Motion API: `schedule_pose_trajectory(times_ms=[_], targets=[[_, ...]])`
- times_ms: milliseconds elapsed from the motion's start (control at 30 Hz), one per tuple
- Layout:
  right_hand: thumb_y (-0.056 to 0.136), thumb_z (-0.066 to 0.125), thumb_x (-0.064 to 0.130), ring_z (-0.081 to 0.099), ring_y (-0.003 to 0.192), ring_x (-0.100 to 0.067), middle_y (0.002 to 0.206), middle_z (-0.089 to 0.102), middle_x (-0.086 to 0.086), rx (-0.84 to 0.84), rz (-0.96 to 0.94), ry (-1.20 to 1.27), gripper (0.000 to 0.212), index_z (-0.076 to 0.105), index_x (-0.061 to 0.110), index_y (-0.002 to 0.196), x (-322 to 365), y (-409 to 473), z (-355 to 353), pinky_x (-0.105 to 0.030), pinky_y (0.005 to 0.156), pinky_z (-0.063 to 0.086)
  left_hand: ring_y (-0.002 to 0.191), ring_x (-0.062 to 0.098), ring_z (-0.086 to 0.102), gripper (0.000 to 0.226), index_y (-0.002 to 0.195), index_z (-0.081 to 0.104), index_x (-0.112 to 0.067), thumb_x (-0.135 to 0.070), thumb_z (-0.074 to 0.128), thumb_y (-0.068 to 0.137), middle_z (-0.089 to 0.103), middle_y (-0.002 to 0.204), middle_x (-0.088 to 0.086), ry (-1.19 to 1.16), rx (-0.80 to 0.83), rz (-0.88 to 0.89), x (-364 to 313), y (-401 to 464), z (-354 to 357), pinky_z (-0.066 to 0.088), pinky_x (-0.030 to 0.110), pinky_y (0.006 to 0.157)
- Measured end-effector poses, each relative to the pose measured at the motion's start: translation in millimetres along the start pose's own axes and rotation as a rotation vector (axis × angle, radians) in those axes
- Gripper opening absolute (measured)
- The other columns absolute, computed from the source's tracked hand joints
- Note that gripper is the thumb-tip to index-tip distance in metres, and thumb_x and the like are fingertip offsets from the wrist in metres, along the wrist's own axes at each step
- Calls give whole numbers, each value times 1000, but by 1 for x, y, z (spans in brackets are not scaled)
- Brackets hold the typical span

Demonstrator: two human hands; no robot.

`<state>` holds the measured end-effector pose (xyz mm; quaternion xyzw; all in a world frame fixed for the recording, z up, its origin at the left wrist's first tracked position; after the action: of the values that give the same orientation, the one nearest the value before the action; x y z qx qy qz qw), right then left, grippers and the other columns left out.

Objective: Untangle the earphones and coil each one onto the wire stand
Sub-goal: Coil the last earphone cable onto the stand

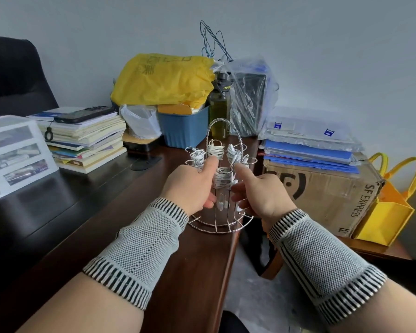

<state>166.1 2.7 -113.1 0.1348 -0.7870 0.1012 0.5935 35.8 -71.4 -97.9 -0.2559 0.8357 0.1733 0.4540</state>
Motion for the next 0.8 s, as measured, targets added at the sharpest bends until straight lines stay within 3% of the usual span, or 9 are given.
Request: schedule_pose_trajectory(times_ms=[133,500,800], targets=[[87,57,56,56,48,-16,67,70,-13,58,83,109,59,68,-2,76,1,-4,4,-29,53,47,63,11,72,70,112,63,-5,-68,42,89,75,70,3,-118,135,-165,11,-6,5,53,25,56],[84,67,48,59,53,-18,72,70,-14,91,161,217,53,67,-5,87,5,-8,5,-33,63,52,73,13,70,52,103,66,-7,-57,58,89,75,87,5,-364,117,-193,12,-15,3,52,26,59],[84,70,39,61,57,-19,74,69,-16,87,165,279,45,67,-5,85,8,-9,4,-31,60,52,66,8,65,39,98,70,-10,-48,65,88,76,87,3,-503,63,-216,11,-15,7,49,22,55]])
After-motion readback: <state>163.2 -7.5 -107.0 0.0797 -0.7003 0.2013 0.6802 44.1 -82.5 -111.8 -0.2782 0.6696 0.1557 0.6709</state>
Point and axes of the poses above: each hand's wrist, its own y-axis towards the middle knuckle, its own z-axis out of the palm, x = y × z, the point moved 4 cm from there along y, towards the middle knuckle
